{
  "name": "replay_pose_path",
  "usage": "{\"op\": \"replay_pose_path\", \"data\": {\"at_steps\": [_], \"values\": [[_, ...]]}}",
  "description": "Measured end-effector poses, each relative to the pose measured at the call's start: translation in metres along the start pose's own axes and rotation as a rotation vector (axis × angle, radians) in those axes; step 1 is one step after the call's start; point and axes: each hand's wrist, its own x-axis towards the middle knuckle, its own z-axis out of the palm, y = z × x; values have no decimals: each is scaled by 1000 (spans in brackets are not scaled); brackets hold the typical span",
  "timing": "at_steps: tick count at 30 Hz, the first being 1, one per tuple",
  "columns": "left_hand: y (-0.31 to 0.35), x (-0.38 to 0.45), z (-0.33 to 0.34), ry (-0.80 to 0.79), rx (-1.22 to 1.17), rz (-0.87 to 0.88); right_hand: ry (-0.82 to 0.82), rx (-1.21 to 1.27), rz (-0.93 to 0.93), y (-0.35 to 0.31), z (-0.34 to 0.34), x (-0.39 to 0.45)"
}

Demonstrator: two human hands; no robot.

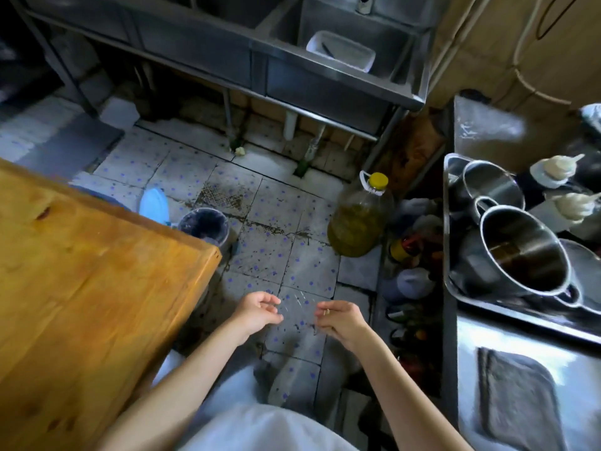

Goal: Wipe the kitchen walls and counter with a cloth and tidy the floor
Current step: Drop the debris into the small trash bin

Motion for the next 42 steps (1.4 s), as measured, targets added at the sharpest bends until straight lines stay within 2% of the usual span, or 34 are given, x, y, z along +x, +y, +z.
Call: {"op": "replay_pose_path", "data": {"at_steps": [6, 11, 21, 26, 34, 42], "values": [[59, 57, -15, 2, -3, 12, 64, 100, 59, -54, 3, 41], [90, 97, -20, 65, -53, -37, 14, -31, 53, -104, 2, 77], [159, 188, -36, 248, -253, -111, -188, -416, -41, -238, -4, 185], [185, 218, -43, 338, -524, -138, -327, -504, -114, -294, 11, 229], [193, 244, -85, 523, -673, -161, -461, -702, -58, -346, 77, 270], [171, 273, -144, 617, -869, -231, -522, -882, -53, -376, 164, 305]]}}
